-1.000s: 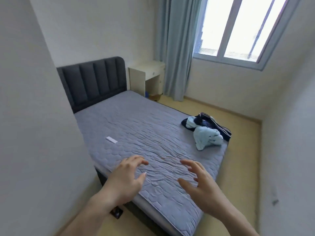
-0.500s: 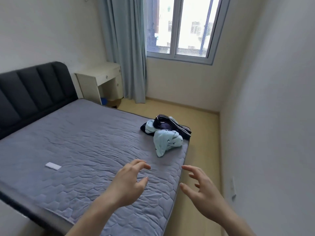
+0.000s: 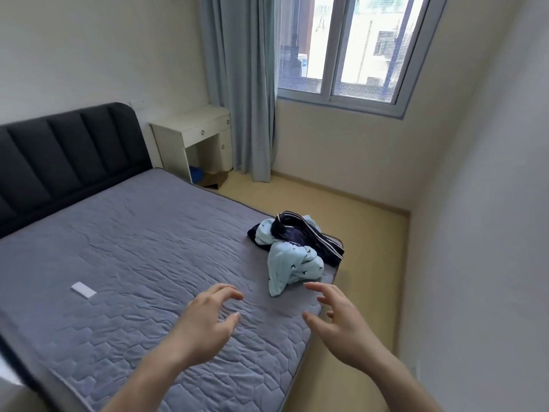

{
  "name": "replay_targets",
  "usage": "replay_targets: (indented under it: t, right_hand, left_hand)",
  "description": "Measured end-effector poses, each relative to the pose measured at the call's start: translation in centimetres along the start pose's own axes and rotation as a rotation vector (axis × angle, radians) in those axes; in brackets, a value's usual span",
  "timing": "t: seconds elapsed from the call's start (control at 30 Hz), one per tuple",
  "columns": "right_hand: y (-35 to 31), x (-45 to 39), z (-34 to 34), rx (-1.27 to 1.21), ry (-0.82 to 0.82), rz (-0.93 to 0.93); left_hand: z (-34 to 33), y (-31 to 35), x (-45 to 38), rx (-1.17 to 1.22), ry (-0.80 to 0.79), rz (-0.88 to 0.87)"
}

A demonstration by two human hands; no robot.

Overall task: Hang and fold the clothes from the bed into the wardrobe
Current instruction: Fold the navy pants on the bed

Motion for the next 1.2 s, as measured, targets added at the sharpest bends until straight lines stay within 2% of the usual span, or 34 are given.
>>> replay_targets:
  t: [0.17, 0.5, 0.67, 1.0, 1.2]
  right_hand:
    - [2.7, -7.3, 1.6, 0.052, -0.046, 0.002]
    - [10.2, -21.5, 5.6, 0.065, -0.081, -0.131]
    - [14.4, -29.2, 4.9, 0.072, -0.144, -0.180]
    - [24.4, -49.4, 2.5, 0.088, -0.305, -0.240]
    - [34.0, -61.3, -1.1, 0.176, -0.423, -0.282]
  left_hand:
    - [-1.1, -2.3, -7.6, 0.044, 0.011, 0.049]
    - [-3.2, -4.5, -24.2, 0.111, -0.027, 0.104]
    - [-5.0, -6.1, -30.5, 0.112, -0.041, 0.152]
    - [-8.2, -11.7, -41.5, 0.088, -0.007, 0.431]
    - [-13.8, -14.7, -50.5, 0.022, -0.128, 0.548]
Point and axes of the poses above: each hand's wrist, its own x-axis away from the middle knuckle, its own z-axis out of the back of the hand, y = z × x, the point moved 8 cm from there along -x, towards the middle knuckle, and after that the axes turned 1 degree about -y, right-handed, at the moved point
